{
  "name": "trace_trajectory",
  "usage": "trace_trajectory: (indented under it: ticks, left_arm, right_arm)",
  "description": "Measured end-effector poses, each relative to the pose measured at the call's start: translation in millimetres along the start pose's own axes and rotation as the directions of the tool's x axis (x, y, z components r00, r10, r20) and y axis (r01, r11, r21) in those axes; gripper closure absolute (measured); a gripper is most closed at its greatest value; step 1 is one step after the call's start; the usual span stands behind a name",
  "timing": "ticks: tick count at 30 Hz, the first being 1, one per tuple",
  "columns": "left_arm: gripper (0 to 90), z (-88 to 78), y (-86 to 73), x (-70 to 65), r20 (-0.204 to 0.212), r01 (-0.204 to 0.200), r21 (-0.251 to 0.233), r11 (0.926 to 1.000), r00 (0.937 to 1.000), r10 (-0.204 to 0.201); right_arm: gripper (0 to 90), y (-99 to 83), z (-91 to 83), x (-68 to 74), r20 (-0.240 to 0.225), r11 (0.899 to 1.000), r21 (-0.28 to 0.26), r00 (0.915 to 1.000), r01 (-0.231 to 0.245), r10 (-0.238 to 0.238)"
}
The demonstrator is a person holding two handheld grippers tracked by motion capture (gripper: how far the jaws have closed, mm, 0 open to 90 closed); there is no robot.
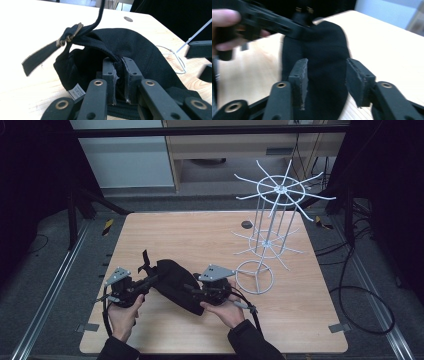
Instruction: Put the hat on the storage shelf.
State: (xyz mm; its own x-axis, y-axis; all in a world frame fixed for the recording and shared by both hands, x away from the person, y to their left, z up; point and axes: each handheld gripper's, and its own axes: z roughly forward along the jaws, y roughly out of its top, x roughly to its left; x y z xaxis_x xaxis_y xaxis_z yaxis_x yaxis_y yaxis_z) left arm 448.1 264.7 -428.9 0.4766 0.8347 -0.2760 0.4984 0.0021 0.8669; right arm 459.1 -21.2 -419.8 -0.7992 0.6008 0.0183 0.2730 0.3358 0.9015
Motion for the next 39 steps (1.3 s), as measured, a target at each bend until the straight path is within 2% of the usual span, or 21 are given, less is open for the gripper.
trace_trajectory:
  ticks: [3, 9, 14, 17, 18, 19, 22, 23, 25, 26, 27, 29, 32, 35, 39]
  left_arm:
    - [81.6, -1.9, 1.5, -2.5, 0.002, -0.012, -0.005, 0.9999, 0.9999, 0.012]
    - [81.9, -4.4, 2.7, -3.1, 0.012, -0.020, -0.012, 0.9997, 0.9997, 0.020]
    - [82.0, -5.1, 2.9, -3.0, 0.015, -0.022, -0.014, 0.9997, 0.9996, 0.022]
    - [82.1, -5.6, 3.6, -3.5, 0.021, -0.025, -0.018, 0.9995, 0.9995, 0.025]
    - [82.1, -5.9, 4.2, -3.9, 0.023, -0.026, -0.024, 0.9994, 0.9994, 0.027]
    - [82.0, -6.7, 5.3, -4.3, 0.028, -0.030, -0.032, 0.9990, 0.9991, 0.031]
    - [82.1, -8.9, 9.0, -6.2, 0.044, -0.033, -0.063, 0.9974, 0.9984, 0.036]
    - [82.0, -9.6, 10.2, -6.7, 0.049, -0.037, -0.070, 0.9969, 0.9980, 0.040]
    - [81.9, -10.9, 13.1, -9.0, 0.063, -0.047, -0.087, 0.9951, 0.9966, 0.053]
    - [81.7, -11.1, 13.6, -10.0, 0.060, -0.056, -0.094, 0.9940, 0.9963, 0.062]
    - [81.7, -11.0, 13.4, -10.6, 0.055, -0.067, -0.095, 0.9932, 0.9959, 0.072]
    - [81.4, -8.9, 10.8, -9.9, 0.044, -0.084, -0.069, 0.9941, 0.9952, 0.087]
    - [81.3, -2.9, -0.6, -3.5, 0.022, -0.091, 0.001, 0.9959, 0.9957, 0.091]
    - [81.2, -4.2, -7.5, 3.7, 0.010, -0.085, 0.039, 0.9957, 0.9964, 0.084]
    - [80.4, -13.2, -14.4, 13.4, -0.013, -0.077, 0.072, 0.9945, 0.9969, 0.078]
  right_arm:
    - [48.4, -8.1, 4.2, -7.1, 0.017, 0.999, 0.020, 0.9993, -0.035, 0.034]
    - [47.5, -22.9, 19.4, -13.7, 0.005, 0.993, 0.100, 0.9977, -0.068, 0.068]
    - [59.6, -27.6, 26.2, -13.9, -0.050, 0.986, 0.122, 0.9919, -0.110, 0.117]
    - [78.1, -26.8, 25.4, -14.8, -0.083, 0.984, 0.119, 0.9865, -0.131, 0.142]
    - [82.2, -25.8, 24.4, -15.1, -0.093, 0.982, 0.119, 0.9827, -0.149, 0.160]
    - [84.1, -24.7, 23.6, -15.0, -0.094, 0.983, 0.112, 0.9828, -0.148, 0.159]
    - [86.2, -18.4, 19.4, -13.0, -0.059, 0.991, 0.078, 0.9921, -0.105, 0.110]
    - [86.3, -13.6, 15.9, -12.5, -0.033, 0.996, 0.055, 0.9967, -0.073, 0.075]
    - [86.2, -5.6, 9.8, -11.2, 0.020, 1.000, 0.027, 0.9998, -0.010, 0.009]
    - [86.1, 0.0, 5.7, -9.5, 0.057, 0.999, 0.012, 0.9976, 0.039, -0.040]
    - [86.0, 3.4, 3.4, -8.3, 0.078, 0.998, 0.006, 0.9947, 0.066, -0.066]
    - [85.3, 5.1, 3.1, -6.0, 0.091, 0.994, 0.027, 0.9896, 0.110, -0.112]
    - [84.6, -4.8, 10.6, -2.4, 0.070, 0.989, 0.084, 0.9897, 0.119, -0.125]
    - [83.4, -13.9, 16.0, 3.1, 0.048, 0.989, 0.079, 0.9903, 0.127, -0.131]
    - [75.8, -17.7, 21.6, 12.1, -0.035, 0.990, 0.073, 0.9921, 0.122, -0.120]
